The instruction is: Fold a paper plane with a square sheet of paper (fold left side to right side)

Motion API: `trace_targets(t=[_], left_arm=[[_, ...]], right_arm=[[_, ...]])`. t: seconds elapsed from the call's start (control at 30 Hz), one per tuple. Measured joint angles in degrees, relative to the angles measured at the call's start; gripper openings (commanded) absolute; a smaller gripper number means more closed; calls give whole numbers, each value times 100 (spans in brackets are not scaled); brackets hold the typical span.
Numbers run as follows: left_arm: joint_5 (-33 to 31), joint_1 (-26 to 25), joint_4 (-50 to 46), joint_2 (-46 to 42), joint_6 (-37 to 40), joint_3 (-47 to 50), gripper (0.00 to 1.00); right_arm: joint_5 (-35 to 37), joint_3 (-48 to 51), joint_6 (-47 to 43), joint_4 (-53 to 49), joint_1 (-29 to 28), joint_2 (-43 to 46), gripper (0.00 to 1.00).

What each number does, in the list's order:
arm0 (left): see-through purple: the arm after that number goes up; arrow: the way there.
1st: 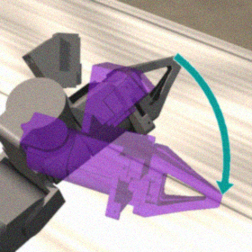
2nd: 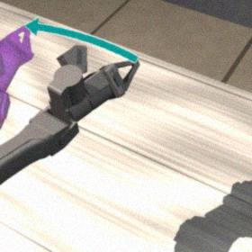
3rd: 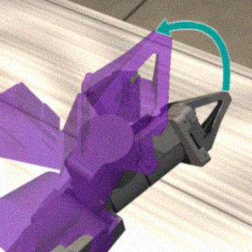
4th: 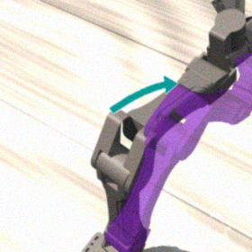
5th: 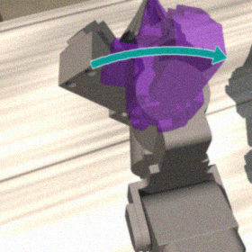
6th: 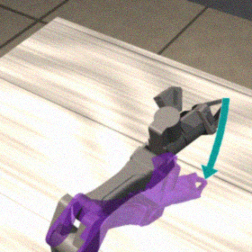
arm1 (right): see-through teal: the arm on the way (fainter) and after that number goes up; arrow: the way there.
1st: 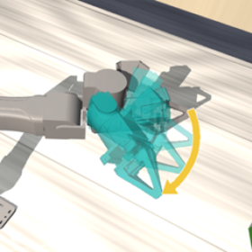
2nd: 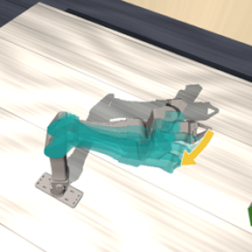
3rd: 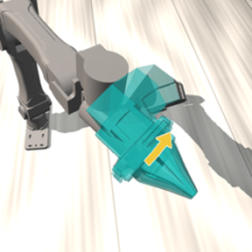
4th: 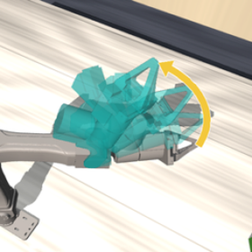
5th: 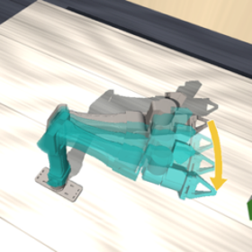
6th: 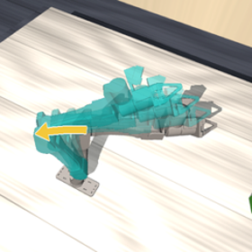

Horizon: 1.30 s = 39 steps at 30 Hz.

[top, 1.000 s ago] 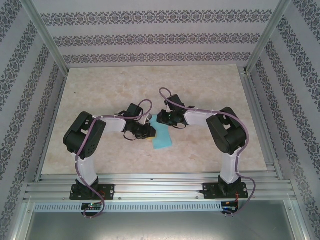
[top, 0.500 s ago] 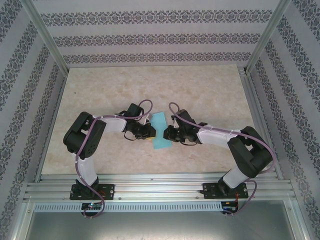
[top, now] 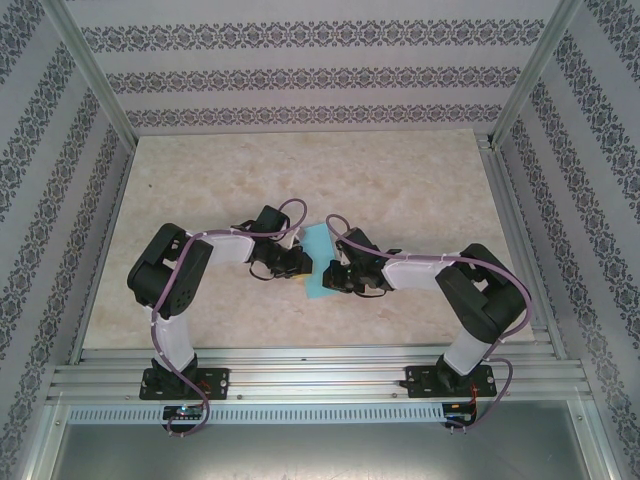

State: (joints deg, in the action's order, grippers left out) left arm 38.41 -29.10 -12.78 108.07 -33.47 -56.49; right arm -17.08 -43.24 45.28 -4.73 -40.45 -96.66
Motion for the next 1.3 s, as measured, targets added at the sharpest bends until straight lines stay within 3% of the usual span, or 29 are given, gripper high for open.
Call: trace_targets(t=[1.03,1.17,1.3], left_arm=[[-11,273,-621,1040,85,-1722,31],[-59,391,-584,1045,87,-1770,29],[-199,549,-566,828,157,-1672,20]], right_arm=[[249,-195,-304,-157,-83,-144,11],[247,-199,-304,-166,-83,-144,11],[247,-203,-304,-166,-83,-149,11]])
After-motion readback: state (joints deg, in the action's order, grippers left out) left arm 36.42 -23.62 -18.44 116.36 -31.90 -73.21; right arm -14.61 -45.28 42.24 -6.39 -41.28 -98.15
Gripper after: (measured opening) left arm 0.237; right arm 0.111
